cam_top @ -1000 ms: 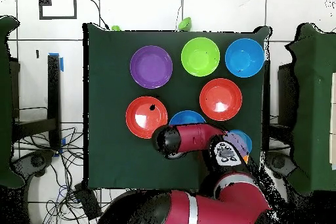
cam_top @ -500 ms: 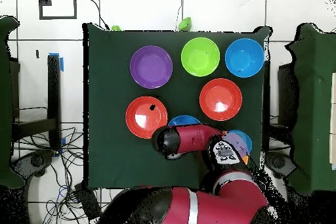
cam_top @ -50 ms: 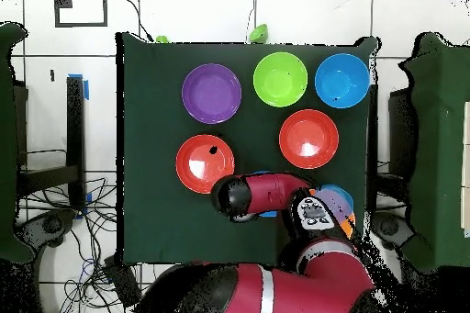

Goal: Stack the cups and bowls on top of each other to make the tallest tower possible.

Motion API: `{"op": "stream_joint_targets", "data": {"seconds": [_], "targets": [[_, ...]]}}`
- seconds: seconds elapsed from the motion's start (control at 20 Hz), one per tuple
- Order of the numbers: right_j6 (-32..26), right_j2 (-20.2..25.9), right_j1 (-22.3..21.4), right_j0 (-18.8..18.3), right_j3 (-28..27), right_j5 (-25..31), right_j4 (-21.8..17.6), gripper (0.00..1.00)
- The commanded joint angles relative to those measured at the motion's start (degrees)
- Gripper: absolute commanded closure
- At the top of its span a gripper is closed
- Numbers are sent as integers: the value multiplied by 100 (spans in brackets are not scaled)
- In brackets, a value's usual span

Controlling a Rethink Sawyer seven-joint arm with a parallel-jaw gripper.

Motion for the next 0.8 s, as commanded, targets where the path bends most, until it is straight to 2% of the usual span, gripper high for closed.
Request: {"op": "stream_joint_targets", "data": {"seconds": [0.05,0.2,0.45,0.8], "targets": [[329,314,138,190,-320,-387,-280,100],[229,390,-1,217,-274,-373,-299,100],[69,532,-467,282,-124,71,-145,100],[-65,688,-722,324,-44,456,-2,100]]}}
